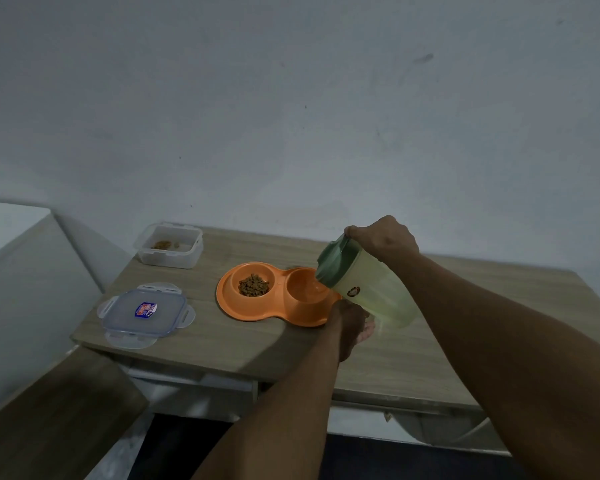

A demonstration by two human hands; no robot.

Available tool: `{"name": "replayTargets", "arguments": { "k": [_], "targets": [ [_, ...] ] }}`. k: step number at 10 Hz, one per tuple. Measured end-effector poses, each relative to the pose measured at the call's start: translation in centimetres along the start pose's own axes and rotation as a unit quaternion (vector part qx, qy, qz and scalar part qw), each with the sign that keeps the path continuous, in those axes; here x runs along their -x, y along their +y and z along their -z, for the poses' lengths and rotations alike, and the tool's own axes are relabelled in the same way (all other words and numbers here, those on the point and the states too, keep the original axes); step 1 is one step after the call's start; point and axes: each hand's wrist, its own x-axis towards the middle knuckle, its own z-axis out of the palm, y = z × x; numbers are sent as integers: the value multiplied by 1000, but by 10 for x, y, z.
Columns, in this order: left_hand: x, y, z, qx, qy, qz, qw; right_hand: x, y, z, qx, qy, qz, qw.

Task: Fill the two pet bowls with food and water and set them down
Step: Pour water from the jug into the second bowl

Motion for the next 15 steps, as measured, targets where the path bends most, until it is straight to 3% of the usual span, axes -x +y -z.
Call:
{"name": "replayTargets", "arguments": {
  "k": [10,15],
  "targets": [
    [-4,-1,1,37,-42,23,998,1,-3,6,14,7,5,1000],
    [-9,-3,-2,-3,-44,9,999,-2,-1,9,19,12,10,1000]
  ]
}}
